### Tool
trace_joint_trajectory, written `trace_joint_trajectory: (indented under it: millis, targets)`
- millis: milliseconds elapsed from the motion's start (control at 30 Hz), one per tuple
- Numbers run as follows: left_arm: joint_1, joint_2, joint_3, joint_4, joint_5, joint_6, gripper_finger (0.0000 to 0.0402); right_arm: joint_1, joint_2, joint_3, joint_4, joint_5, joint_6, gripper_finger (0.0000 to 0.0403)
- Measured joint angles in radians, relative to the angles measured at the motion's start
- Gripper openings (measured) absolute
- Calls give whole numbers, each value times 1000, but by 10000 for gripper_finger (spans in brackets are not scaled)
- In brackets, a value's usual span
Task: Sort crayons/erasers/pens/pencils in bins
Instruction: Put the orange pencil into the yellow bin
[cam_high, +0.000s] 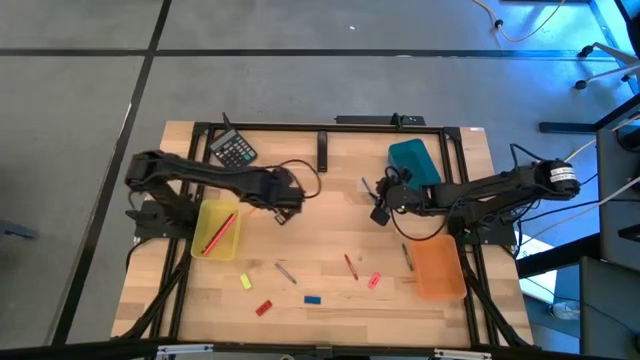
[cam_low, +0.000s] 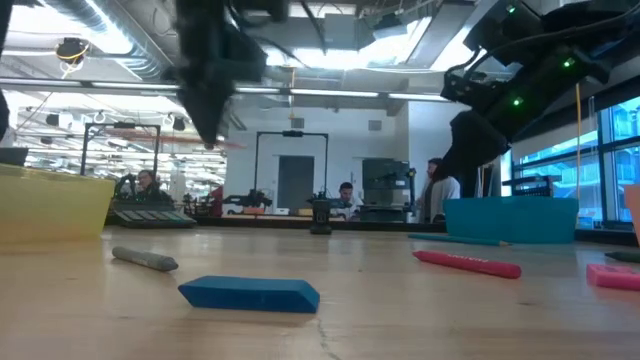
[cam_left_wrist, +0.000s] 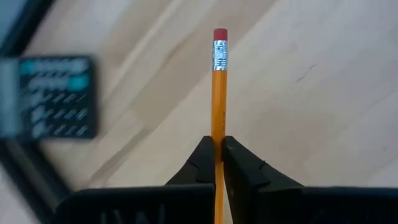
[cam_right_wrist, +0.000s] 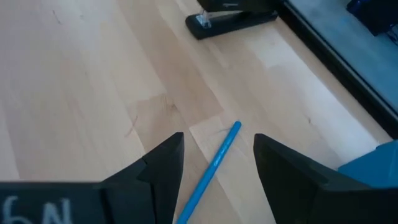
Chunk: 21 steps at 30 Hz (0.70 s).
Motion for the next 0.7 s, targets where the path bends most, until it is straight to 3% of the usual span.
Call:
trace_joint_trajectory:
  millis: [233, 700]
  targets:
    - [-120, -85, -2, -312, -47, -373, 3, 0, 55, 0, 7, -4, 0, 197]
    - [-305, -88, -320, -272, 177, -748, 9, 0, 73, 0, 23, -28, 0, 197]
